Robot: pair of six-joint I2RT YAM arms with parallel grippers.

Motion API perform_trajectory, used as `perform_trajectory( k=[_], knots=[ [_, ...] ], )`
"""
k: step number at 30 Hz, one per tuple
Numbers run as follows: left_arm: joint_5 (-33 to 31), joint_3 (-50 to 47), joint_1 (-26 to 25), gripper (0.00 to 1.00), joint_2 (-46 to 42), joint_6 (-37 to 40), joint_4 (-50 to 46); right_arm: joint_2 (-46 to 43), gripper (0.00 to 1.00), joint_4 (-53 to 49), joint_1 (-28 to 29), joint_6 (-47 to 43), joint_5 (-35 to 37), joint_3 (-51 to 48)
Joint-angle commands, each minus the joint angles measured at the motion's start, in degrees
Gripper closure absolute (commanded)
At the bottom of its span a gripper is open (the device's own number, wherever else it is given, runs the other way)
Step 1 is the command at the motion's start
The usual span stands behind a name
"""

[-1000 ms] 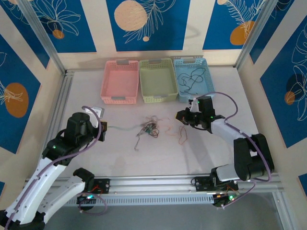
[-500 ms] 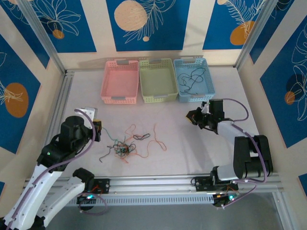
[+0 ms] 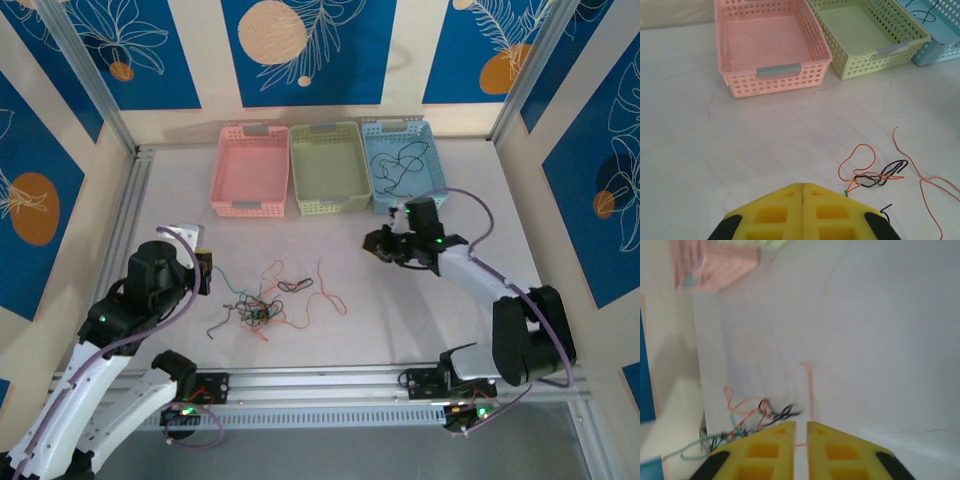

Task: Untangle the cables

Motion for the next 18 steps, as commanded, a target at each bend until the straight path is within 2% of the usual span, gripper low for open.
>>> perform_trajectory(
  k=[1,8,11,18],
  knots=[
    [0.3,-0.1,0.6,1.0,0.1,0.7,-0.1,4.4,0.77,-8.5,6.9,0.1,3.6,3.6],
    [1.0,-0.2,0.7,1.0,0.3,0.7,-0.1,11.7,0.69,-15.4,19.7,6.0,9.6,11.1],
    [1.4,-0.2,0.7,1.0,0.5,0.7,0.0,13.5,0.66,-14.6,22.9,7.9,10.8,10.9],
    [1.7,-0.2,0.6,1.0,0.7,0.7,0.0,18.5,0.65,-15.2,27.2,8.9,11.0,13.4]
  ],
)
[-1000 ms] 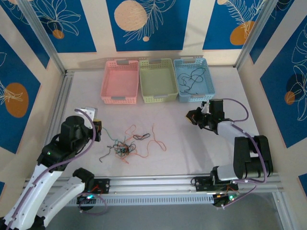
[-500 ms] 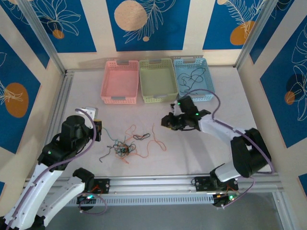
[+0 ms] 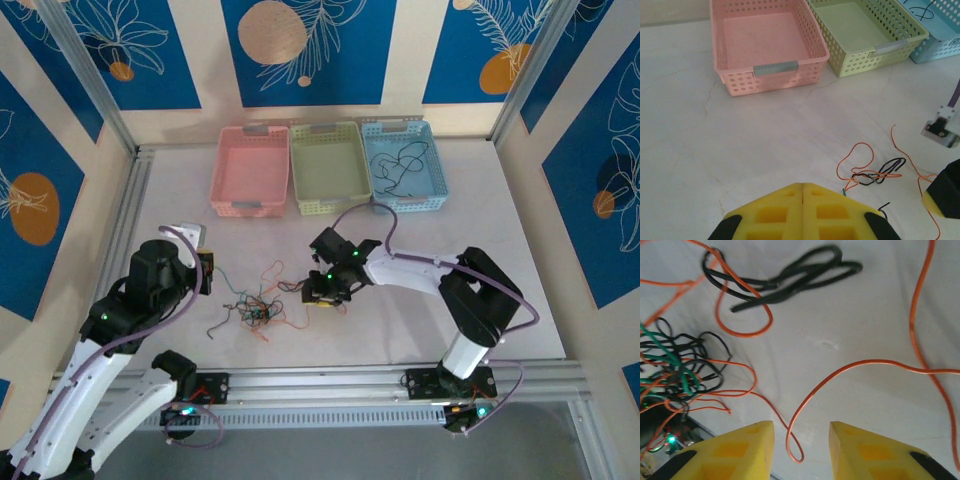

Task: Untangle the cables

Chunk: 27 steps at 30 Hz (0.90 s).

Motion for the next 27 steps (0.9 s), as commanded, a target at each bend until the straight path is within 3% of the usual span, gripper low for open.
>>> perform_trajectory(
  k=[1,4,8,13,18,20,23,27],
  knots=[
    [1.1,-0.2,0.6,1.0,0.1,0.7,0.0,2.0,0.66,-1.6,1.4,1.7,1.3,2.2],
    [1.2,-0.2,0.6,1.0,0.3,0.7,-0.1,4.3,0.69,-1.1,2.1,1.3,-0.2,3.3],
    [1.0,-0.2,0.6,1.0,0.3,0.7,-0.1,3.6,0.98,-0.7,2.1,0.9,1.0,2.8],
    [-0.3,-0.1,0.6,1.0,0.0,0.6,-0.3,-7.5,1.0,-3.7,-4.2,-1.8,6.6,-2.6],
    [-1.8,0.1,0.7,1.0,-0.1,0.3,-0.7,-22.0,1.0,-7.3,-24.0,-6.7,8.8,-9.9],
    [-2.5,0.2,1.0,1.0,-0.2,0.3,-0.8,-26.5,1.0,-8.4,-35.3,-9.3,8.4,-12.1],
    [-3.1,0.2,1.1,1.0,-0.4,0.2,-1.1,-29.7,1.0,-7.6,-48.9,-10.8,4.6,-14.4],
    [-4.1,0.3,1.2,1.0,-0.8,0.2,-1.3,-30.5,1.0,-6.2,-61.9,-11.4,-0.5,-16.1]
  ],
)
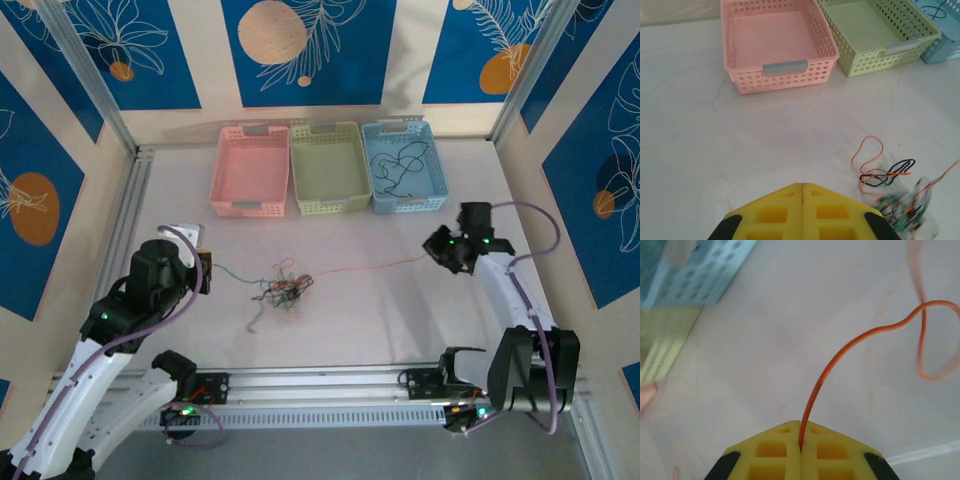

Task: Untangle the cables

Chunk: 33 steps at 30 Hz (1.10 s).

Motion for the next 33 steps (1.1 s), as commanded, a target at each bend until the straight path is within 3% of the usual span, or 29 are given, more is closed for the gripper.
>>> perform_trajectory(
  k=[1,6,16,23,26,30,33],
  knots=[
    [-2.2,0.3,0.9,1.0,-0.8,0.2,-0.8,-0.9,1.0,-1.3,-6.6,-1.9,-6.5,-1.8],
    [-5.3,0.7,1.0,1.0,-1.1,0.0,-1.8,-2.2,1.0,-1.7,-11.4,-0.9,-3.2,-1.9],
    [-21.7,1.7,1.1,1.0,-10.2,-0.7,-4.6,-1.2,1.0,-3.0,-16.7,-0.2,2.3,-1.5],
    [-21.2,1.9,1.1,1.0,-8.2,-0.8,-5.0,-1.1,1.0,-3.4,-18.0,-0.1,3.3,-1.1],
    [-15.0,1.1,1.1,1.0,-6.8,-0.1,-2.7,-1.5,1.0,-1.8,-17.7,-0.6,-1.3,-1.0],
    [3.9,1.6,1.1,1.0,1.9,-0.7,1.2,0.2,1.0,-2.3,-11.9,-1.4,-6.6,1.4],
    [12.5,2.8,1.0,1.0,9.2,-3.7,3.1,1.3,1.0,-3.7,-4.9,-2.0,-6.3,4.0]
  ],
)
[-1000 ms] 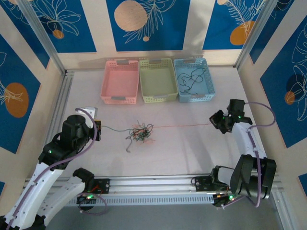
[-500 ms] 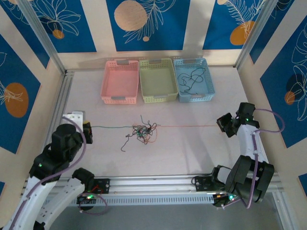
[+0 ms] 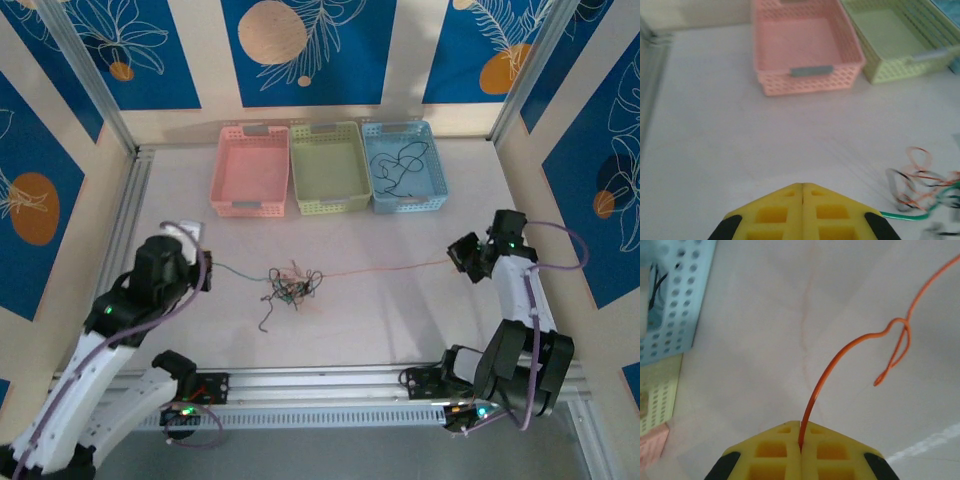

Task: Untangle the cables

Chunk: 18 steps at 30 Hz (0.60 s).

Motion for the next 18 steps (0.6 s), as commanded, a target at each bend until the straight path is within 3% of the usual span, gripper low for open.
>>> perform_trajectory(
  k=[1,5,6,7,9,10,11,14,15,17,18],
  knots=[
    [13.3,1.2,0.7,1.0,5.6,-3.7,5.0,1.1,1.0,0.1,6.9,-1.5,-0.7,4.3],
    [15.5,-1.7,0.4,1.0,9.3,-8.1,9.5,3.2,1.0,-1.2,12.7,-1.6,1.1,6.3],
    [15.3,-2.5,0.4,0.95,9.7,-8.7,10.2,3.7,1.0,-1.5,13.2,-1.8,1.0,6.6],
    [15.0,-3.6,0.4,0.9,10.0,-9.3,11.0,4.1,0.92,-2.0,13.8,-2.0,0.7,7.2],
    [14.6,-5.5,0.5,0.75,10.2,-10.1,12.0,4.7,0.76,-3.6,14.9,-2.9,0.6,8.5],
    [14.4,-6.1,0.4,0.58,10.2,-10.4,12.4,4.5,0.71,-4.7,15.6,-3.3,1.2,9.3],
    [14.0,-6.6,0.4,0.46,10.1,-10.6,12.5,4.1,0.68,-5.5,16.3,-3.8,2.1,9.9],
    [12.7,-7.6,0.4,0.24,9.4,-11.2,12.2,1.8,0.64,-8.4,17.9,-4.7,4.7,11.6],
    [12.5,-7.8,0.4,0.11,8.9,-11.3,12.0,0.9,0.63,-9.2,18.3,-5.1,5.2,12.0],
    [12.1,-8.0,0.4,0.0,7.7,-11.5,11.2,-1.1,0.63,-10.8,18.9,-5.6,5.7,12.4],
    [11.8,-7.9,0.4,0.0,6.9,-11.6,10.5,-2.1,0.63,-11.4,19.4,-5.8,5.7,12.6]
  ],
)
